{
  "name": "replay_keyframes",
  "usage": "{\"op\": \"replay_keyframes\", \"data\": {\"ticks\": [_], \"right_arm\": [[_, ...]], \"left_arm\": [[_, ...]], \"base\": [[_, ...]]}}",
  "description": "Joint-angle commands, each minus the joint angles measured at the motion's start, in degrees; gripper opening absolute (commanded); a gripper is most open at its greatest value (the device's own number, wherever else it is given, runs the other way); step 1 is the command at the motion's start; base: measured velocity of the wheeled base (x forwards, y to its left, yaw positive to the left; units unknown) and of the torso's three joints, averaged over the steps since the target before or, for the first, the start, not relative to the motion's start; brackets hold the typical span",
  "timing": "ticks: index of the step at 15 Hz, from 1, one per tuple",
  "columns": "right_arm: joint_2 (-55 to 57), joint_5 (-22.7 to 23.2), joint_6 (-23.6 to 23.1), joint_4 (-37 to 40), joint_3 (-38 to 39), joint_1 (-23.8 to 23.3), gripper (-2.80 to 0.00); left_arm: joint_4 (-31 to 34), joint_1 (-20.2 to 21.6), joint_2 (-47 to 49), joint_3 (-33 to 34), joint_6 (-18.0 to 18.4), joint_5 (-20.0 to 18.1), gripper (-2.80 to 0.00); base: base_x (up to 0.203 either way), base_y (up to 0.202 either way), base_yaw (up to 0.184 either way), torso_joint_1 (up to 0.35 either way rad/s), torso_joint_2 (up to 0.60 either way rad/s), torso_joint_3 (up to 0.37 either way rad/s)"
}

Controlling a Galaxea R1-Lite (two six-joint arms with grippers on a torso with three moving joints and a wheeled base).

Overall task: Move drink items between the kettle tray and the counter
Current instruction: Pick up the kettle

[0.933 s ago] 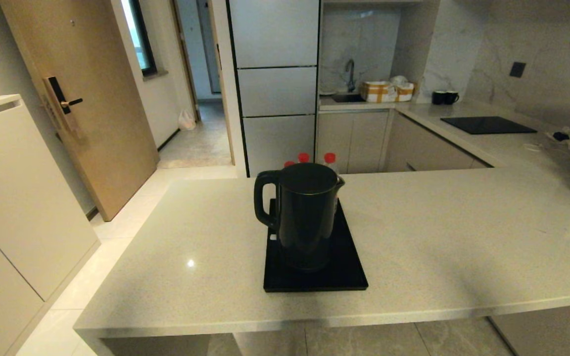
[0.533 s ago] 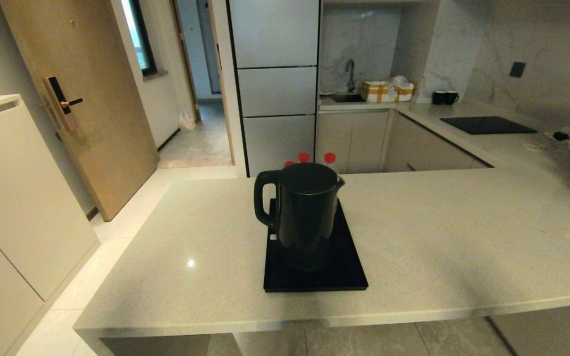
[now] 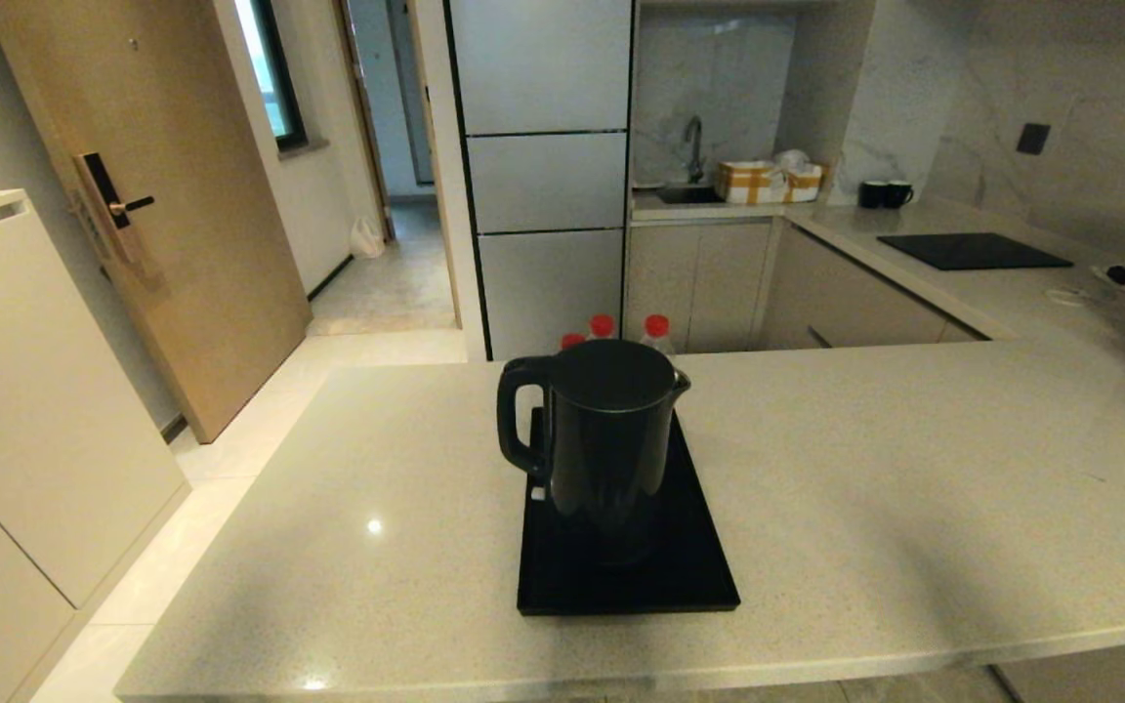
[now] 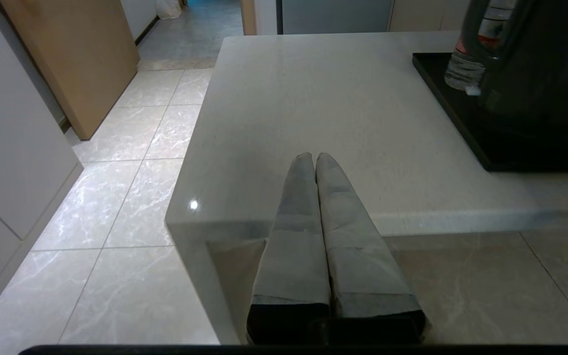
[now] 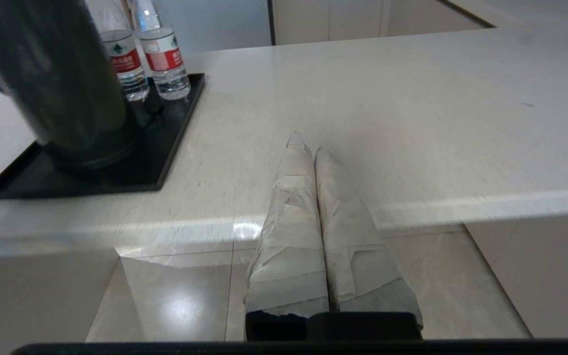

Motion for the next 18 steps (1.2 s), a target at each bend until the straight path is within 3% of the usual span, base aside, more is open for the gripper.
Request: {"op": "replay_keyframes", "data": {"ticks": [1, 5, 13, 18], "right_arm": [[0.00, 0.01, -0.01, 0.00, 0.00, 0.02, -2.80], [0.09, 0.01, -0.09, 0.00, 0.00, 0.02, -2.80], [0.09, 0.09, -0.09, 0.00, 0.00, 0.02, -2.80], [0.00, 0.09, -0.09, 0.00, 0.00, 0.02, -2.80]], "left_arm": [[0.02, -0.06, 0.09, 0.01, 0.00, 0.02, -2.80], [0.02, -0.06, 0.09, 0.01, 0.00, 0.02, -2.80], [0.02, -0.06, 0.09, 0.01, 0.00, 0.02, -2.80], [1.85, -0.04, 0.54, -1.44, 4.33, -0.08, -2.80]], "base": [[0.000, 0.000, 0.000, 0.288, -0.02, 0.240], [0.000, 0.000, 0.000, 0.217, -0.04, 0.176], [0.000, 0.000, 0.000, 0.010, 0.00, 0.011], [0.000, 0.000, 0.000, 0.000, 0.00, 0.000]]}}
